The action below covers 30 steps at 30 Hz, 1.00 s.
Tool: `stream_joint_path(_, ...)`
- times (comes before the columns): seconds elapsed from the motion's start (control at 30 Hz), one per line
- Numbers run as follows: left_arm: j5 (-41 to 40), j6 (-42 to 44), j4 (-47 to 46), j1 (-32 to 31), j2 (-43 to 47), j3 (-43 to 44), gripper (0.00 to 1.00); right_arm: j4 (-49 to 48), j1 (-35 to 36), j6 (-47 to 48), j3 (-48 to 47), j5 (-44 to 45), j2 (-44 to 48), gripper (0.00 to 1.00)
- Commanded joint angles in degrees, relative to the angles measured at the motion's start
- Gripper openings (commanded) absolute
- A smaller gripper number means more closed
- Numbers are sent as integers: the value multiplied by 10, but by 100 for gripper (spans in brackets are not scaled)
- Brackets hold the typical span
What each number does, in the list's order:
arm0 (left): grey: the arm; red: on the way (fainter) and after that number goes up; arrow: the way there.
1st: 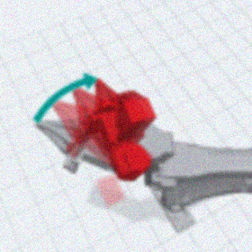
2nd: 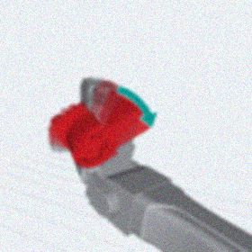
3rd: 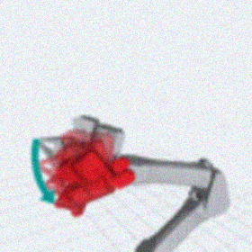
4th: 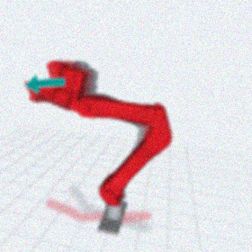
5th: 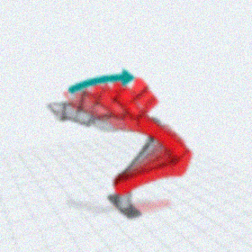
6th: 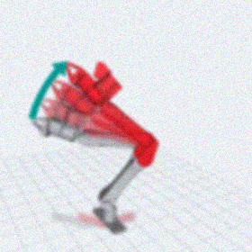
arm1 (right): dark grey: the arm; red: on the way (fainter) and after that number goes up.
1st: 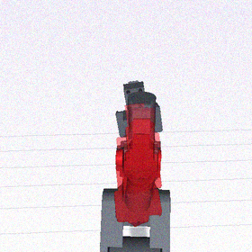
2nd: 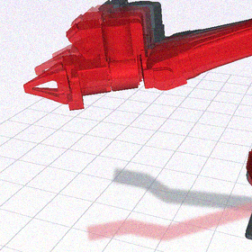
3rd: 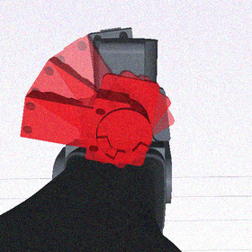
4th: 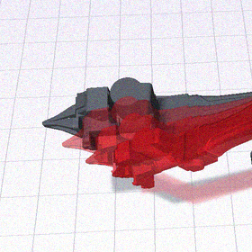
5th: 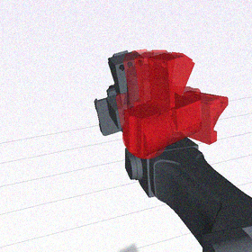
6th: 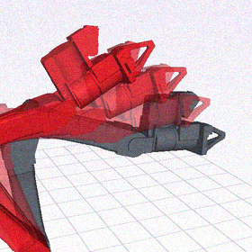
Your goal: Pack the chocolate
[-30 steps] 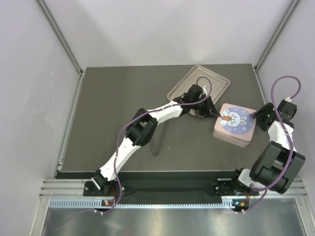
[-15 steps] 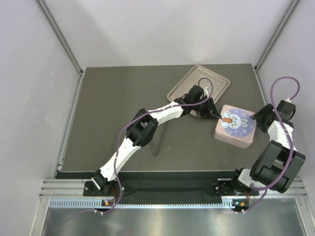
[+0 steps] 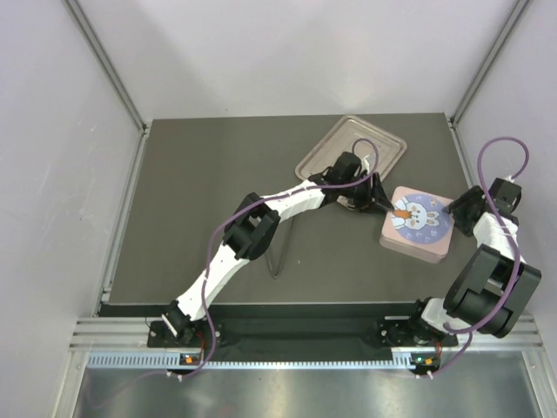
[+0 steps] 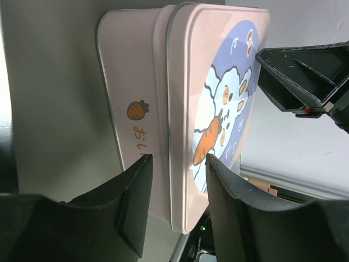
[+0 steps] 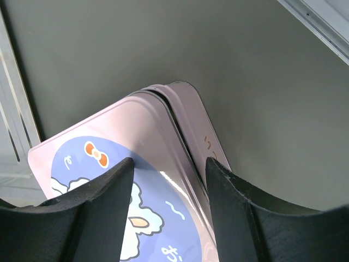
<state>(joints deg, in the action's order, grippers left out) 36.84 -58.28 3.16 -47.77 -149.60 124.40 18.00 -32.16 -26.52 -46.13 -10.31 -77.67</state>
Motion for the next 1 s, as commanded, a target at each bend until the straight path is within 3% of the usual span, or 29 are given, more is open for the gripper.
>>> stream_joint_path(0.0,-9,30,9,3,36,17,48,-21,-4,11,-6,9,-5,56)
stream_joint_path(0.13,-5,31,11,2,35,15,45,-22,-4,9,-7,9,1,55)
stream_joint_path(0.53,17,-23,-53,-12,3,37,18,-49,-4,-13,19,-66,-8,58)
stream_joint_path(0.73,12,-23,-45,-11,-3,36,14,-67,-5,-28,31,-107,-11,58)
stream_joint_path(0.97,6,-20,-38,-11,-7,32,15,-33,-8,-16,14,-44,11,67)
